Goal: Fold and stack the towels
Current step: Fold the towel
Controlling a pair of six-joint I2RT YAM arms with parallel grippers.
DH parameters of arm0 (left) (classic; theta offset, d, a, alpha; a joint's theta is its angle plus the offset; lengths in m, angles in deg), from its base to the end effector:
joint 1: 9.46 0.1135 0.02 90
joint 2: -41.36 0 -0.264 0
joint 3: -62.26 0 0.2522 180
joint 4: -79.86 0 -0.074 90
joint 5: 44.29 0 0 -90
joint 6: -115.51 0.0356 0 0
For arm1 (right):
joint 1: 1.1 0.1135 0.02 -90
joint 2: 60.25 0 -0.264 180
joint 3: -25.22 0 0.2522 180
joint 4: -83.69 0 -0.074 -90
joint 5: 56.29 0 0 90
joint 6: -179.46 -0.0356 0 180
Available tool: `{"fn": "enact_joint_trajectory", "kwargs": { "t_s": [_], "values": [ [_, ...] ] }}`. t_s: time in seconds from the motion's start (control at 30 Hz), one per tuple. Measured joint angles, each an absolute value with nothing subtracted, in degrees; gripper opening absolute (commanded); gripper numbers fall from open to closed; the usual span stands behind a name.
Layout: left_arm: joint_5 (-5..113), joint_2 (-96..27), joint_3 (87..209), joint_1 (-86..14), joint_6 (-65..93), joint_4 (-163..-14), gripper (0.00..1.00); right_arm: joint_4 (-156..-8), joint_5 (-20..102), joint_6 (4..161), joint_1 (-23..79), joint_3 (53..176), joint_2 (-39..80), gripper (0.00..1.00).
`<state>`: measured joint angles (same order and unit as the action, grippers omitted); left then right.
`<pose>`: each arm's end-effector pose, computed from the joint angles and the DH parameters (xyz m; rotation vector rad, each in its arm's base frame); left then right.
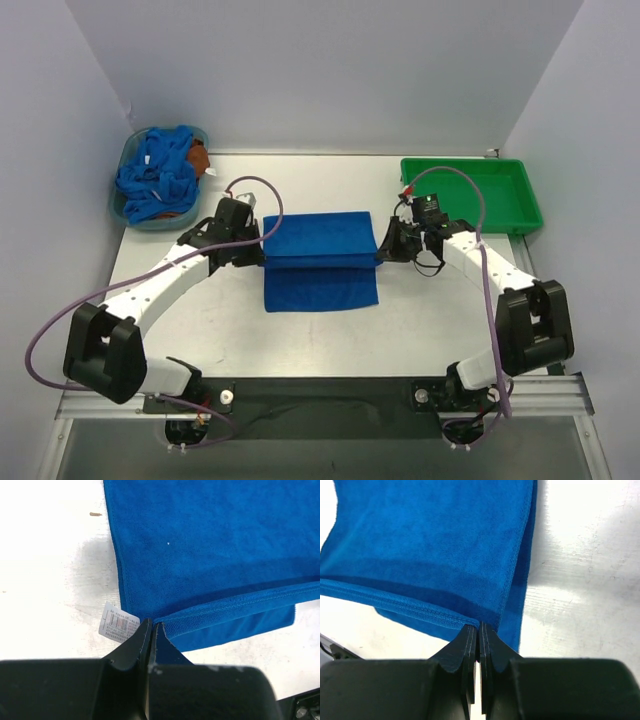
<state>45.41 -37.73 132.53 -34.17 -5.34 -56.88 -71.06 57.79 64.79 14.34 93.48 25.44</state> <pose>0.2604 -0.1196 0.2476 -0.1375 2.5210 -0.3984 0.3037 0.0989 0.2290 -0.0301 2.3843 0.8324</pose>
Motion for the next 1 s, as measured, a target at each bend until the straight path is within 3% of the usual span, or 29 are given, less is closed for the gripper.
{"fn": "enact_joint_trajectory", "kwargs": {
  "t_s": [0.3, 0.6, 0.63, 0.67, 0.77, 0.8, 0.87, 0.93, 1.0],
  "values": [
    [46.0, -33.8, 131.1, -34.2, -5.8, -55.2, 0.00, -70.4, 57.8, 64.1, 15.1, 92.0, 20.8, 0.00],
    [49.5, -38.7, 121.9, -35.1, -8.6, -59.3, 0.01, -72.3, 58.2, 63.8, 16.0, 85.7, 28.3, 0.00],
    [49.8, -39.1, 121.2, -35.3, -8.9, -59.9, 0.04, -72.6, 58.2, 63.8, 16.0, 85.4, 29.2, 0.03],
    [50.2, -39.3, 120.4, -35.5, -9.2, -60.3, 0.09, -72.6, 58.2, 63.8, 16.1, 85.0, 29.7, 0.14],
    [49.0, -38.5, 118.6, -35.4, -9.2, -60.1, 0.33, -72.4, 56.2, 64.3, 15.8, 84.0, 29.7, 0.32],
    [48.4, -37.8, 117.6, -35.1, -9.3, -59.7, 0.47, -72.3, 55.5, 64.5, 15.6, 83.6, 29.4, 0.36],
    [48.3, -35.4, 115.7, -34.7, -9.8, -58.2, 0.53, -71.4, 54.1, 65.3, 15.3, 82.6, 27.7, 0.42],
    [48.8, -31.3, 114.2, -35.0, -10.2, -56.7, 0.69, -69.9, 53.3, 65.9, 15.2, 81.6, 24.3, 0.45],
    [49.4, -26.0, 113.3, -36.1, -10.8, -55.3, 0.74, -68.4, 52.7, 66.6, 15.3, 81.0, 19.7, 0.45]
  ]
}}
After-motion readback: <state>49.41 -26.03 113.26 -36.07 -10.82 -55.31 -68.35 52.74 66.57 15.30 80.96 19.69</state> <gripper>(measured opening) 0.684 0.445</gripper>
